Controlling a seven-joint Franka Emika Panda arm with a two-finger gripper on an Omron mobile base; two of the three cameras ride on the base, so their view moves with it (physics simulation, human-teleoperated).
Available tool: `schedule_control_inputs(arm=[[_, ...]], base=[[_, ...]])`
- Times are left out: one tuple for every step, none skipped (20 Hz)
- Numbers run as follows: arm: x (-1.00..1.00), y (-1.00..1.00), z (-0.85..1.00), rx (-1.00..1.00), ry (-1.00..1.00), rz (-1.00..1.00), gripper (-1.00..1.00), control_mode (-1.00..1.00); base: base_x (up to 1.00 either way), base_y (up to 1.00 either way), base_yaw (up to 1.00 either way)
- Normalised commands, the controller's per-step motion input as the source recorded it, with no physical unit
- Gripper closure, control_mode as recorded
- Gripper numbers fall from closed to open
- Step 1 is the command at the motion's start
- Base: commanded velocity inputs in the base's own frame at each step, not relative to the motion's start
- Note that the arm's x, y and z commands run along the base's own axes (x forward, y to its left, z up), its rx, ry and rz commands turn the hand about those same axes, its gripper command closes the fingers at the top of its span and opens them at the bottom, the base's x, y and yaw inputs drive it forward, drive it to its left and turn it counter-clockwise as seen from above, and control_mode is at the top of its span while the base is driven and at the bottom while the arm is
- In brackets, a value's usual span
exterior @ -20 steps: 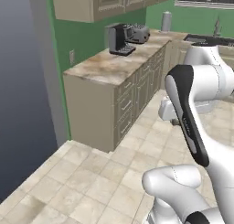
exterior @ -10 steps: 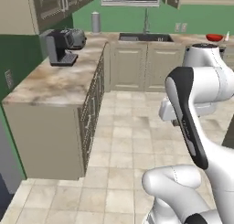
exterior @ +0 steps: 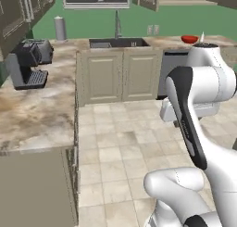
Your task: Retrieve the bottle and the shaker from the cabinet and place them next to the mixing bowl on the counter. Then add garlic from the fridge to the mixing bowl.
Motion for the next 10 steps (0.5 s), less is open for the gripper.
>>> schedule_control_inputs(arm=[[0.0,0.0,0.0,0.0,0.0,0.0,1.0,1.0],[0.0,0.0,0.0,0.0,0.0,0.0,1.0,1.0],[0.0,0.0,0.0,0.0,0.0,0.0,1.0,1.0],[0.0,0.0,0.0,0.0,0.0,0.0,1.0,1.0],[0.0,0.0,0.0,0.0,0.0,0.0,1.0,1.0],[0.0,0.0,0.0,0.0,0.0,0.0,1.0,1.0],[0.0,0.0,0.0,0.0,0.0,0.0,1.0,1.0],[0.0,0.0,0.0,0.0,0.0,0.0,1.0,1.0],[0.0,0.0,0.0,0.0,0.0,0.0,1.0,1.0],[0.0,0.0,0.0,0.0,0.0,0.0,1.0,1.0]], base=[[1.0,0.0,-0.35],[1.0,0.0,-0.35],[1.0,0.0,-0.33],[1.0,0.0,-0.32],[1.0,0.0,-0.31],[1.0,0.0,-0.29],[1.0,0.0,-0.28],[1.0,0.0,-0.27],[1.0,0.04,-0.26],[1.0,0.06,-0.25]])
